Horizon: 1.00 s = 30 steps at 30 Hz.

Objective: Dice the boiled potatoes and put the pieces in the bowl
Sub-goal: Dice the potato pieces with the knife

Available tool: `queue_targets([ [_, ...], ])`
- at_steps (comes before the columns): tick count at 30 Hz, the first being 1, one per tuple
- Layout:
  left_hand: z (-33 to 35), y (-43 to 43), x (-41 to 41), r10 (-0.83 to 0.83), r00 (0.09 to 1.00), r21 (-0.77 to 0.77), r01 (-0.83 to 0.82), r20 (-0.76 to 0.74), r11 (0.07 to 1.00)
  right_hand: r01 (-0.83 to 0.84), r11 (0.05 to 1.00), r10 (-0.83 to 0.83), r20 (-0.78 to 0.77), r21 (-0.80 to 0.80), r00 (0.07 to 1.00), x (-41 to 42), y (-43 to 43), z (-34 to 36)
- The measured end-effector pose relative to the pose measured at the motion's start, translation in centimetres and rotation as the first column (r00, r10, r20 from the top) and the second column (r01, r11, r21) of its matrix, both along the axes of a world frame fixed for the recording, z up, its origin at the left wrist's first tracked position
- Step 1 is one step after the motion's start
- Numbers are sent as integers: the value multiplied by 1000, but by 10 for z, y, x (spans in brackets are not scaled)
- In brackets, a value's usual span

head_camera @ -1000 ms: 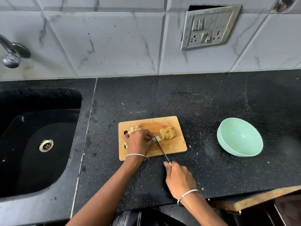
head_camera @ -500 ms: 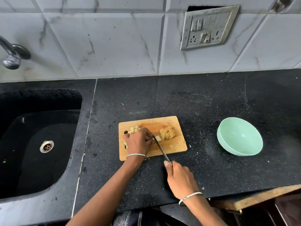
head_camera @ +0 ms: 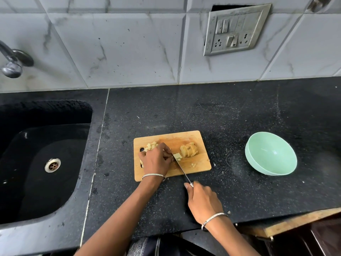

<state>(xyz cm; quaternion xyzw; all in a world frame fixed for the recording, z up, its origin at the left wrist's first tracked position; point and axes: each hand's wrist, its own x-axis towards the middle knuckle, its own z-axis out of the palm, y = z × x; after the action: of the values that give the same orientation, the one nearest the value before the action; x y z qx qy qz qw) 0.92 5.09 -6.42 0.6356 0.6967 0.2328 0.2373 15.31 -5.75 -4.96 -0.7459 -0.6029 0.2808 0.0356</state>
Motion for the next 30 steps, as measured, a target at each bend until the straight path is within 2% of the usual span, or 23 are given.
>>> queue_targets([
  [4,4,-2,-4,11,1000,53,-11,-13,999,11,1000,-11,-122,0,992,9,2,0],
  [6,6,-1,-5,11,999,80,-8,-41,997,33,999,-30,-135,23,990,14,2,-1],
  [16,4,3,-1,-105,923,77,143,-371,987,90,996,-90,-9,19,996,18,-1,-5],
  [24,6,5,-4,-189,914,15,208,-358,978,68,995,-84,-249,-74,965,11,6,-10],
  [27,7,6,-4,-159,928,22,176,-336,984,151,976,-206,-443,-156,873,8,8,-6],
  [30,9,7,-8,-144,938,37,164,-316,986,167,969,-238,-508,-181,828,9,7,-3],
])
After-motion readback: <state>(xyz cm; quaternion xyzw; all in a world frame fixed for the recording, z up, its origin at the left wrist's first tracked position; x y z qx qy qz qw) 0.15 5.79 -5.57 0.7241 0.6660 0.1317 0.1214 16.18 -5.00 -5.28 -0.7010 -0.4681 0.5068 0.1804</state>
